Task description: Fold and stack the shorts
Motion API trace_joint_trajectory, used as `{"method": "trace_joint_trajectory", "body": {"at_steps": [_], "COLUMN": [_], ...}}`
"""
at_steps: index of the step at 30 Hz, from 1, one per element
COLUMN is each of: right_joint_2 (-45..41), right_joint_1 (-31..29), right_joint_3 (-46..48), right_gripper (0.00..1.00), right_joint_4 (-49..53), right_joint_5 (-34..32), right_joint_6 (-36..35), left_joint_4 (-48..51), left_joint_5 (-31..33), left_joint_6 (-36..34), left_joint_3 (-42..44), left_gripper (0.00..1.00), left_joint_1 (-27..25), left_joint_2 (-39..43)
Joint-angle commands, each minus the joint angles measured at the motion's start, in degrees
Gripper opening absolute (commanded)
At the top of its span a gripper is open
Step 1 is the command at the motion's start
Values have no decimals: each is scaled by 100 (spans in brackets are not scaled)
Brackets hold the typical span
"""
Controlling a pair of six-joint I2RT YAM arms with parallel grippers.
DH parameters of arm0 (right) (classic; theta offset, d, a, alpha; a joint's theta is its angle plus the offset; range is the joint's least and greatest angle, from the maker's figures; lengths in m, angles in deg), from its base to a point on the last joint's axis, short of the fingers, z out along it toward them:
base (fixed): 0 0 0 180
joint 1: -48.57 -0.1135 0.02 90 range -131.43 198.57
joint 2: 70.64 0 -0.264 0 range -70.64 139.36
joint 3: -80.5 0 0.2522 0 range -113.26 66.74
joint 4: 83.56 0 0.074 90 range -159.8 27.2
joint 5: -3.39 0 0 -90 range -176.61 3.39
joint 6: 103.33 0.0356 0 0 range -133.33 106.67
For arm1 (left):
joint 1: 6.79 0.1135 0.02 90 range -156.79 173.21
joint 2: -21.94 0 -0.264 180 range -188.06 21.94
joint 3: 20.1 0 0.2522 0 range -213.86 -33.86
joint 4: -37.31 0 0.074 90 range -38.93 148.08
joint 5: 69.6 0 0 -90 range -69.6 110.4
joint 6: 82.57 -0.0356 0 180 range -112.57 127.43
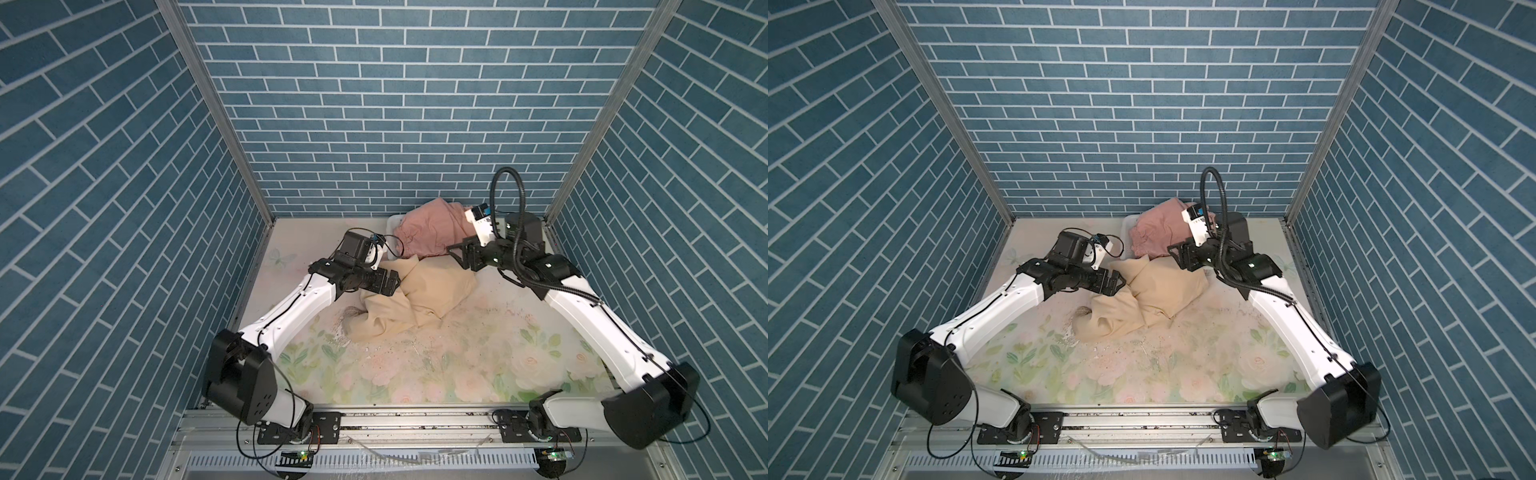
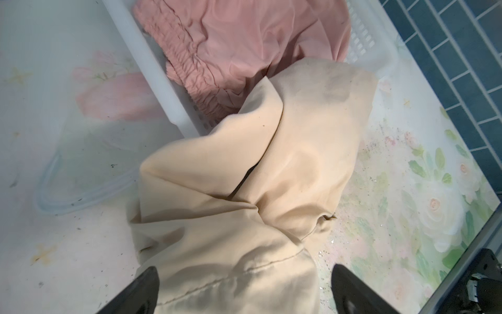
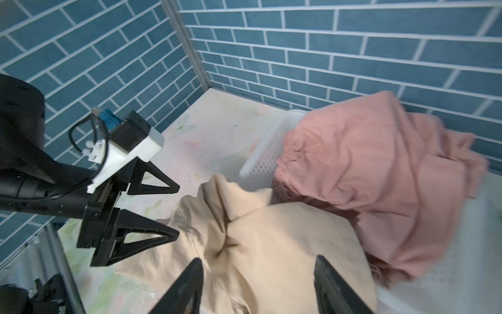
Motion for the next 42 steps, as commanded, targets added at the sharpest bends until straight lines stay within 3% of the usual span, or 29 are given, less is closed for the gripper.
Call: {"method": "trace_joint_trajectory", "body": {"at_steps": [1,6,8,11,13,20,26,31,37,42], "right_joint_2": [-371,-578,-541,-439,-378,-70,434,1297,2624,3513], "right_joint_1": [83,192,194,194,194,159,29,-158,-320,-386], "right_joint_3": [435,697,739,756,742,428,59,-472,-1418,-2034], "right_gripper": [68,68,68,68,69,69,71,72,73,73], "right_joint_4": [170,356,306,301,372,893,1009,1081,1422,1690], "right_joint_5": [-403,-374,-311,-337,-429,-660,-614,-699,-885,-845], "right_joint_6": [257,326,358,354,298,-362,-1089,-1633,-2204,-2498], "left_joint_4": [6,-52,-201,-275,22,1282,2697,2481,1698,2044], "left_joint_5": [-17,184,144,50,342,987,1417,1514,1471,2132], "left_joint_6": [-120,-116,34,259,236,-136,-321,-322,-291,-269], "left_joint_3": [-119,65,163,248,140,-473,-909,-241,176,-51], "left_gripper": [100,100,91,54,0,0,0,0,0,0], "left_joint_1": [-95,-426,-494,-492,-496,-74,985,1789,1951,2405], "left_joint_2": [-309,-671,-840,-1060,-1061,289,1260,1607,1465,1548]}}
